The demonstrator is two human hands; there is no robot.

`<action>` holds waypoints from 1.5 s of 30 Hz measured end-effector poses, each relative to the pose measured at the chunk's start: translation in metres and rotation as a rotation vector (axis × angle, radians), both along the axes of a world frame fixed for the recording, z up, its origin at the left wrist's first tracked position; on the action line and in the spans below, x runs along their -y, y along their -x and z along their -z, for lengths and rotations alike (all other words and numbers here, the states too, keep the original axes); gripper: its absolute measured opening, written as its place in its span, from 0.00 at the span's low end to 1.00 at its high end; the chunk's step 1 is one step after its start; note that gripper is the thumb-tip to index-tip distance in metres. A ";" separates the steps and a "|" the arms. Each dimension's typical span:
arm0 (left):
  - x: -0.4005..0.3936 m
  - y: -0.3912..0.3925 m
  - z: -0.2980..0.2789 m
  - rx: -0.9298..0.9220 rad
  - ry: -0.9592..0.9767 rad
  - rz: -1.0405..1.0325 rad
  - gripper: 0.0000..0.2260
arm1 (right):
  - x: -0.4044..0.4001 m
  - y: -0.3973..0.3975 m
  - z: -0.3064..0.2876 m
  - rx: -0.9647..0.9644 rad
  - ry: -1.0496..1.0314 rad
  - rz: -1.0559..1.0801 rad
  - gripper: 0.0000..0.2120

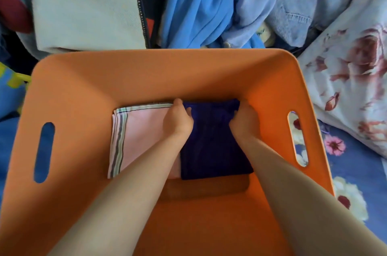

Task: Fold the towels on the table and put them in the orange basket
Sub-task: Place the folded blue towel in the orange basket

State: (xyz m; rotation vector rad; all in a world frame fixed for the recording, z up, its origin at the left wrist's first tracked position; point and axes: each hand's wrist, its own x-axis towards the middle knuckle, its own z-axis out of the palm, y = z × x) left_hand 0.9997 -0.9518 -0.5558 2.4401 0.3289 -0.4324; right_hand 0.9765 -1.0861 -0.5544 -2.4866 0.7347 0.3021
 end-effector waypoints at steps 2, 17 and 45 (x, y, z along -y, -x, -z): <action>0.000 0.001 0.005 0.092 0.059 -0.033 0.14 | -0.002 -0.001 0.008 0.065 0.026 0.033 0.22; -0.003 0.030 0.038 0.229 -0.539 0.762 0.25 | 0.004 0.033 0.025 -0.143 0.241 -0.541 0.26; -0.024 0.160 -0.200 0.205 -0.626 0.560 0.14 | -0.018 0.160 -0.202 0.061 0.156 -0.538 0.18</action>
